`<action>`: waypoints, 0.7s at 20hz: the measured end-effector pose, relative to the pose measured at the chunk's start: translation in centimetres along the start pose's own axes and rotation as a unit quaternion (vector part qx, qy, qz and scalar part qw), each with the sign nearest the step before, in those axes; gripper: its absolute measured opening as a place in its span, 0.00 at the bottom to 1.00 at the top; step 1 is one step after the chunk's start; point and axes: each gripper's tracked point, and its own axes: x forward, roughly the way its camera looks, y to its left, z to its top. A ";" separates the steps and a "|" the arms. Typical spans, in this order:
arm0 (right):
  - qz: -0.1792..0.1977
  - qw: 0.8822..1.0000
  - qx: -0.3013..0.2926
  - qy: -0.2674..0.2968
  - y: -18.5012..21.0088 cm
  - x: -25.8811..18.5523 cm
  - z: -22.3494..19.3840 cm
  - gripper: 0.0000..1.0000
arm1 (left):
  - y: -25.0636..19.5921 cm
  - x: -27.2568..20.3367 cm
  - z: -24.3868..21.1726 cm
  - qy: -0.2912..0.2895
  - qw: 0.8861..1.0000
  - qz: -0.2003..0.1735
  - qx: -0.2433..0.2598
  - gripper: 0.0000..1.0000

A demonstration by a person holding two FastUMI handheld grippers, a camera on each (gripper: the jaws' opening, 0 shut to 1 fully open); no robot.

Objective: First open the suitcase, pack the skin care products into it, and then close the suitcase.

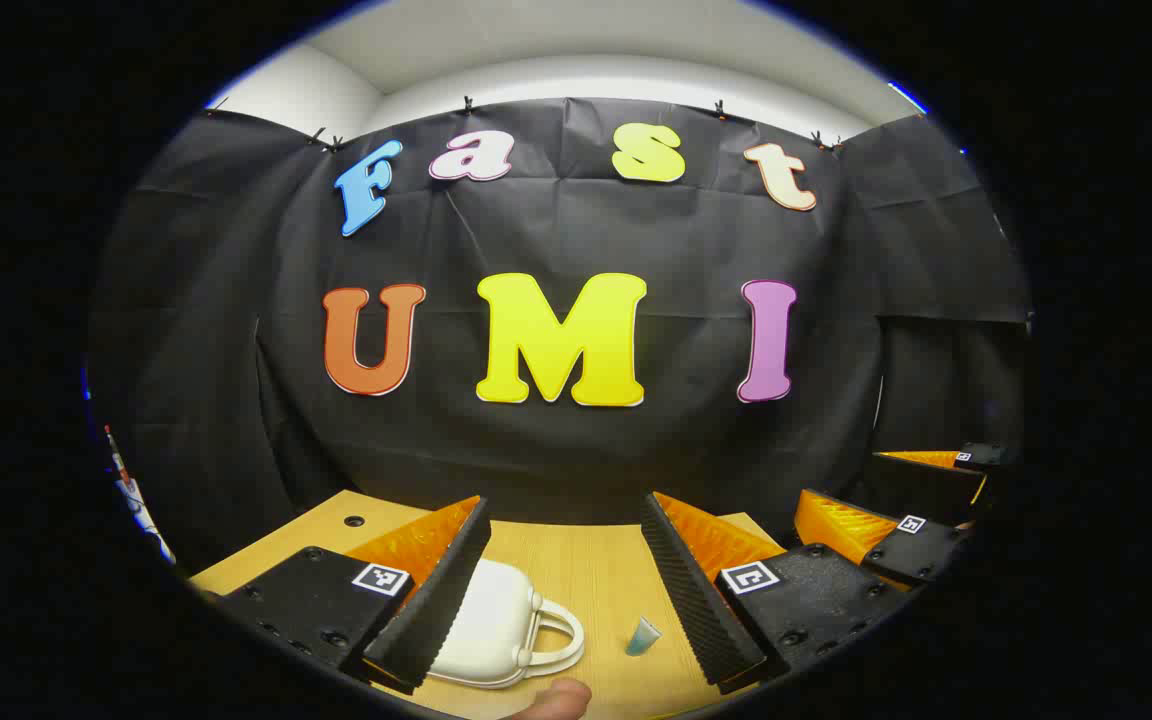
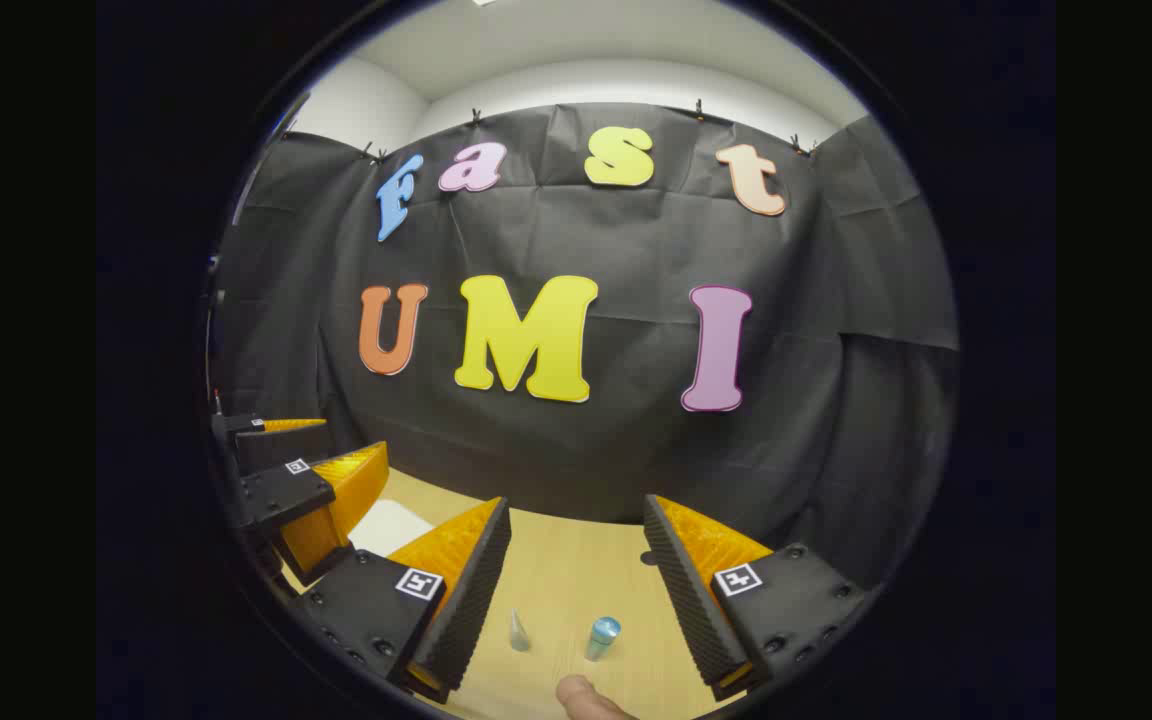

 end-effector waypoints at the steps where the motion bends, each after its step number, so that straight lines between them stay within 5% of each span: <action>1: 0.001 1.000 -0.001 -0.001 0.0 0.0 0.0 0.80 | 0.0 0.0 0.1 -0.001 1.000 -0.001 0.001 0.97; 14: 0.003 1.000 0.003 0.009 0.3 -0.2 -0.8 0.80 | 0.3 0.0 -0.5 0.004 1.000 0.000 -0.002 0.97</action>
